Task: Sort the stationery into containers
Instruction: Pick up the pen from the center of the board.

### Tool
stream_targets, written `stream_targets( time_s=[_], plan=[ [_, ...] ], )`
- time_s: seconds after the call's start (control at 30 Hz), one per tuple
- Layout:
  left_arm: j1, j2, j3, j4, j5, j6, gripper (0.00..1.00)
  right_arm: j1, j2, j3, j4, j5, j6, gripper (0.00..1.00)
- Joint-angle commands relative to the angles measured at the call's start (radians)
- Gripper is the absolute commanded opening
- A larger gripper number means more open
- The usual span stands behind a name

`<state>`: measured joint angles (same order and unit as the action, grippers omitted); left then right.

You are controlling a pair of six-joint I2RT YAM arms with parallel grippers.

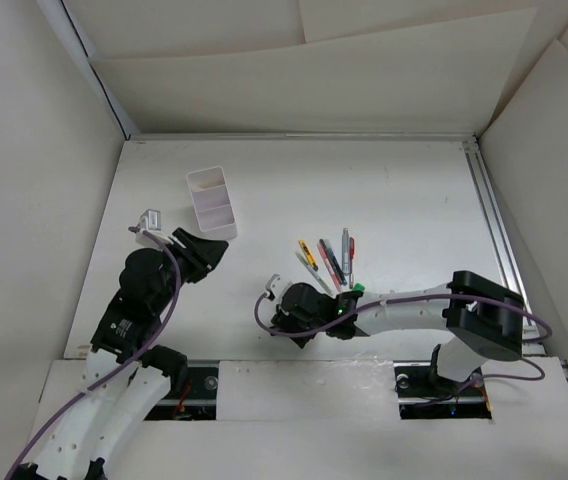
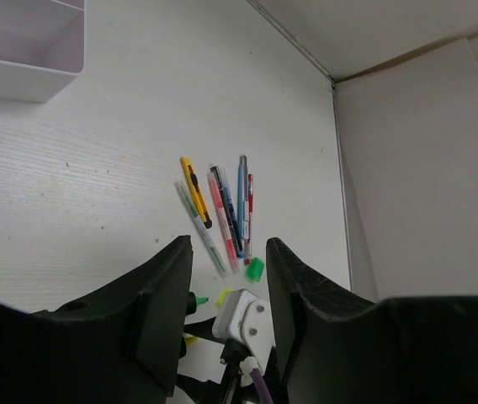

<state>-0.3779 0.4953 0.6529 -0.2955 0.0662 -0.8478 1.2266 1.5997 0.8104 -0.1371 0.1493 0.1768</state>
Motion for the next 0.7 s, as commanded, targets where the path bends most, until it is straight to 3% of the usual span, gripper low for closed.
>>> stream_targets(
  time_s=[0.0,0.1,0.17,0.43,0.67],
  plan=[
    [0.004,-0.001,0.025,0.032,-0.003,0.007,0.36,-0.006,0.005,-0.005,0.06,-0.011,0.01,0.61],
    [0.004,0.009,0.025,0.032,-0.003,0.007,0.36,-0.006,0.005,-0.014,0.085,-0.02,0.01,0.59],
    [0.004,0.009,0.025,0.032,-0.003,0.007,0.36,-0.006,0.025,-0.014,0.085,-0.03,0.019,0.47],
    [0.004,-0.001,0.025,-0.022,-0.036,0.026,0.36,-0.006,-0.021,-0.036,0.096,-0.021,0.03,0.3],
    [0.004,-0.011,-0.007,-0.022,0.024,0.016,0.46,-0.006,-0.17,-0.045,0.085,0.013,0.049,0.22]
  ],
)
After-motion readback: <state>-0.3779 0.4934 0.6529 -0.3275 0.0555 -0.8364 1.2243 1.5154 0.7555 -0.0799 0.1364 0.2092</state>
